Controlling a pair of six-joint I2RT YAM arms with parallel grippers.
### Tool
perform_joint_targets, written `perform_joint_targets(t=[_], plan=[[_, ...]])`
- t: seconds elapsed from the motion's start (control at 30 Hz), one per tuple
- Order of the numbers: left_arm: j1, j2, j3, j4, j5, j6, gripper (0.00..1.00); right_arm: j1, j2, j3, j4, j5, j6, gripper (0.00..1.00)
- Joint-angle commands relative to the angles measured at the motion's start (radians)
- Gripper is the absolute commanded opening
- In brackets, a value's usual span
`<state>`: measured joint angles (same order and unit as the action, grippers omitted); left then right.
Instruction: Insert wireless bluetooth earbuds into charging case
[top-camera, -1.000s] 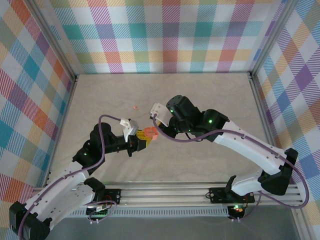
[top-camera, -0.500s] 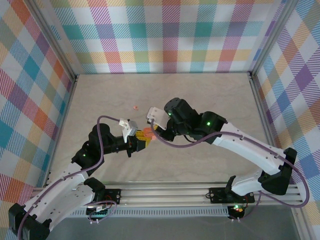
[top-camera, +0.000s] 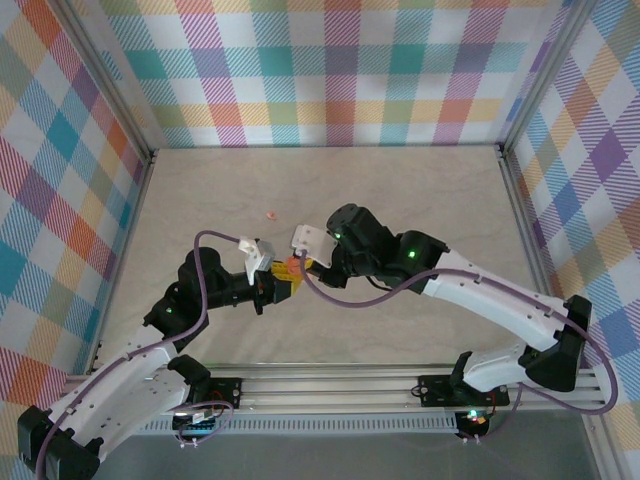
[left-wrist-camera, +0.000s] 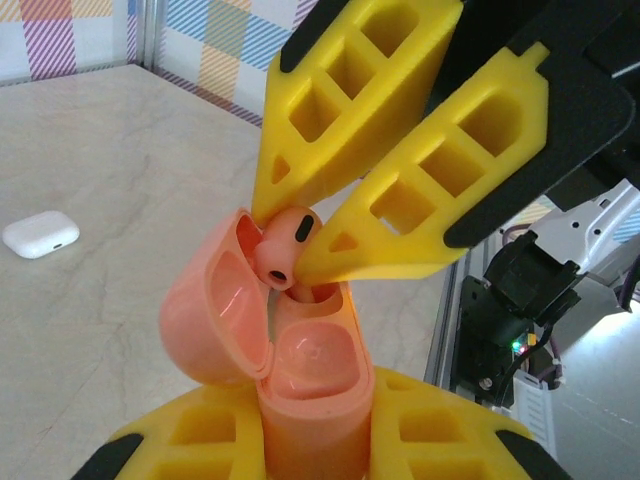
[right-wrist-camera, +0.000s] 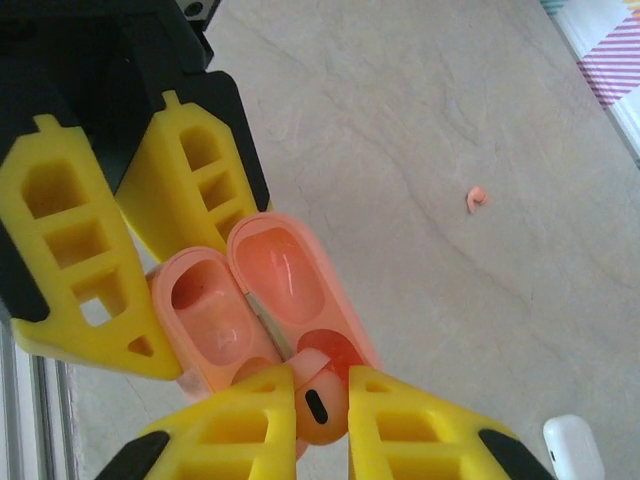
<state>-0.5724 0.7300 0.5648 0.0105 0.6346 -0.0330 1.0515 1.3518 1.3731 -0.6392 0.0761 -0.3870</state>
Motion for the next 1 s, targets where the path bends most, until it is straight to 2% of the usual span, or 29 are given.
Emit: perform_joint_targets(t=[0.0,0.2,0.37,0.5,0.73,0.97], plan=[[0.011,-0.005,0.001,0.078,0.008,-0.012,0.03,0.006,-0.027,-0.028,0.025,-0.069,-0.039,0.16],[0.011,-0.008,-0.003,0.09,0.004,-0.026,0.04,0.006,-0.073,-0.101,0.059,-0.167,-0.098,0.18],[0.011,-0.003,0.0,0.092,0.009,-0.029,0.03,0.007,-0.082,-0.125,0.072,-0.188,-0.132,0.21],[0.01,0.0,-0.002,0.097,0.008,-0.028,0.03,0.007,-0.074,-0.109,0.068,-0.188,-0.125,0.31],[0.01,0.003,0.001,0.094,0.004,-0.022,0.04,0.007,-0.085,-0.104,0.078,-0.193,-0.129,0.32],[0.011,-0.007,0.001,0.071,-0.037,-0.012,0.03,-0.02,-0.135,-0.091,0.133,-0.207,-0.037,0.42]])
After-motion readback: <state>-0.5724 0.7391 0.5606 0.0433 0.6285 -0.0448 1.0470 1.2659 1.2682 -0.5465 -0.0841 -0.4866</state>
